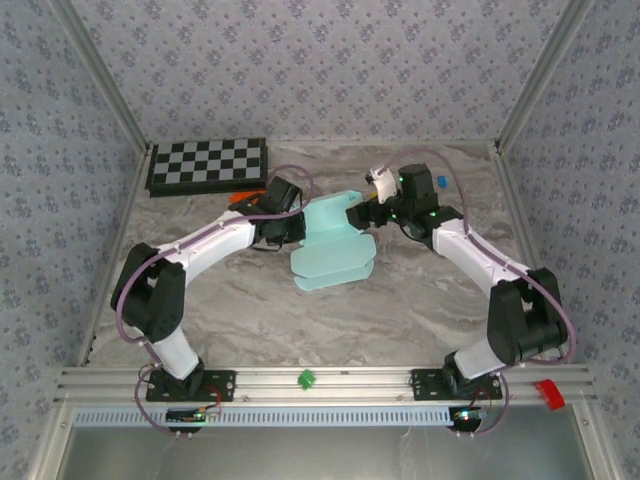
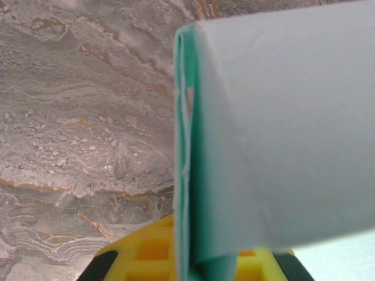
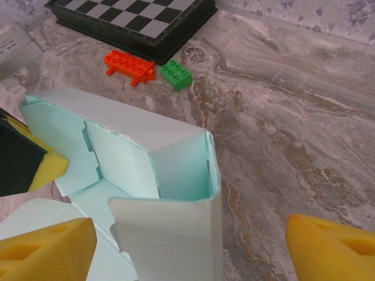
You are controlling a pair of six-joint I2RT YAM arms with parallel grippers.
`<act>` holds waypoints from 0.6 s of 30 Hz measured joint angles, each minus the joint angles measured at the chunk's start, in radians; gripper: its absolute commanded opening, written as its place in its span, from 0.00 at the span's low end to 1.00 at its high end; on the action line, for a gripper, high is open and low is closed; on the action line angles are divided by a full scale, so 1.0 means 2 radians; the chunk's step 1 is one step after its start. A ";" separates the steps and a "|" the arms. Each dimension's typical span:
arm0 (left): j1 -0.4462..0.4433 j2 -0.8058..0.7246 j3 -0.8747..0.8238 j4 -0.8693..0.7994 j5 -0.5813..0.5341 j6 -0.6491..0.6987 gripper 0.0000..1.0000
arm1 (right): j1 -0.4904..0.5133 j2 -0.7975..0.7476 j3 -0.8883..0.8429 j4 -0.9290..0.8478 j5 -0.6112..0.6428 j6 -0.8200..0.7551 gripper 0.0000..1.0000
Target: Fold the paper box
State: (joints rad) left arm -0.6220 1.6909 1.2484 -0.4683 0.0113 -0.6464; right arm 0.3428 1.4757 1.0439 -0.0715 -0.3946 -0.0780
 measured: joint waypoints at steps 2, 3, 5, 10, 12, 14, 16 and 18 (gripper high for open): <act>0.000 0.000 0.000 0.000 0.000 0.001 0.00 | -0.007 -0.012 -0.005 0.000 -0.004 0.004 0.86; 0.000 0.000 0.000 0.000 0.000 0.001 0.00 | -0.011 -0.018 -0.009 0.001 -0.007 0.005 0.86; 0.000 0.000 0.000 0.000 0.000 0.001 0.00 | -0.020 -0.029 -0.020 0.003 -0.009 0.008 0.85; 0.000 0.000 0.000 0.000 0.000 0.001 0.00 | -0.045 -0.043 -0.053 0.009 -0.022 0.017 0.80; 0.000 0.000 0.000 0.000 0.000 0.001 0.00 | -0.054 -0.042 -0.063 0.008 -0.032 0.019 0.75; 0.000 0.000 0.000 0.000 0.000 0.001 0.00 | -0.060 -0.039 -0.068 0.007 -0.043 0.018 0.72; 0.000 0.000 0.000 0.000 0.000 0.001 0.00 | -0.062 -0.031 -0.068 0.007 -0.055 0.015 0.70; 0.000 0.000 0.000 0.000 0.000 0.001 0.00 | -0.062 -0.020 -0.068 0.006 -0.067 0.014 0.69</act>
State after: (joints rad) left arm -0.6220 1.6909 1.2491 -0.4683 0.0113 -0.6445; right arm 0.2184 1.4349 0.9073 -0.0593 -0.5293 -0.0509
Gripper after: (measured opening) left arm 0.072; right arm 0.698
